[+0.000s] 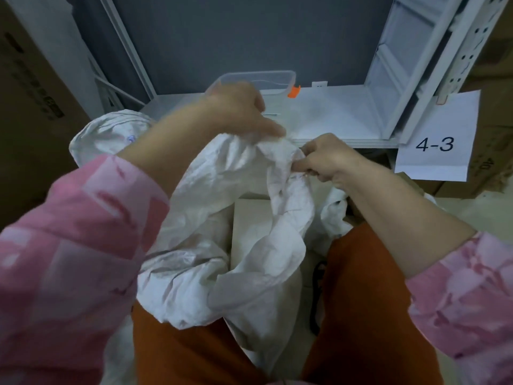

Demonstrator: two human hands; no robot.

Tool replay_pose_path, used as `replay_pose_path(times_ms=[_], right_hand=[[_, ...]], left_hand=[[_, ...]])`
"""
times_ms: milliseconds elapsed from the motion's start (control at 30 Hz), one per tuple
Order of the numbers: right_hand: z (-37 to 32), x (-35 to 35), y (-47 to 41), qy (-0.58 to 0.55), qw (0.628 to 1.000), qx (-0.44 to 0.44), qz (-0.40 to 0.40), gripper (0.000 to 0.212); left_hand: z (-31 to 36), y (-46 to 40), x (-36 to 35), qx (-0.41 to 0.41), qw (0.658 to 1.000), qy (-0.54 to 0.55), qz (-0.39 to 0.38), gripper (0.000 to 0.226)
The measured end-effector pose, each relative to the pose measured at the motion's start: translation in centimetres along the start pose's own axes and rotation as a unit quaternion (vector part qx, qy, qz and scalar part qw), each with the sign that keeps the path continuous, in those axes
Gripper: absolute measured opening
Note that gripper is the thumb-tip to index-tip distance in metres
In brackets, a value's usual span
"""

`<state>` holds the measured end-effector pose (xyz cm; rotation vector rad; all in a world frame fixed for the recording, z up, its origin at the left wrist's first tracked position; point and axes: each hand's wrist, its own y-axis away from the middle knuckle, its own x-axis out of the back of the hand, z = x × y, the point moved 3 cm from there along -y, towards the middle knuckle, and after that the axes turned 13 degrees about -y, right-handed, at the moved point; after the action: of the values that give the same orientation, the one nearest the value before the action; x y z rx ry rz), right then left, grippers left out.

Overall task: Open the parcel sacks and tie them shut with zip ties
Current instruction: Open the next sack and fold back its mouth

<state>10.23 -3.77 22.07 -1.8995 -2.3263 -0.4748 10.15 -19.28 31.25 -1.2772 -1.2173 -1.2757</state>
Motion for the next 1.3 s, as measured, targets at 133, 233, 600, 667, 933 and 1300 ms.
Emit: replay_pose_path(times_ms=[133, 233, 600, 667, 933, 1300], right_hand=[[1.4, 0.9, -1.0, -0.159, 0.981, -0.095, -0.051, 0.025], [2.6, 0.6, -0.7, -0.261, 0.946, -0.131, -0.14, 0.034], [1.9, 1.8, -0.3, 0.069, 0.995, -0.07, -0.033, 0.02], [-0.9, 1.4, 0.5, 0.138, 0.989, 0.041, 0.033, 0.022], [-1.9, -2.0, 0.8, 0.288, 0.948, 0.137, -0.022, 0.032], [-1.2, 1.2, -1.4, 0.149, 0.984, -0.04, -0.091, 0.016]], left_hand=[[0.3, 1.0, -1.7, -0.03, 0.996, -0.078, -0.018, 0.046], [-0.5, 0.5, -2.5, -0.035, 0.997, -0.046, -0.043, 0.023], [-3.3, -0.2, -5.4, 0.111, 0.936, 0.25, -0.222, 0.026], [-3.2, -0.3, -4.9, 0.123, 0.938, 0.228, -0.23, 0.028], [-2.6, -0.8, -4.4, 0.101, 0.943, 0.256, -0.189, 0.03], [-6.1, 1.5, -5.6, 0.047, 0.979, 0.054, -0.188, 0.039]])
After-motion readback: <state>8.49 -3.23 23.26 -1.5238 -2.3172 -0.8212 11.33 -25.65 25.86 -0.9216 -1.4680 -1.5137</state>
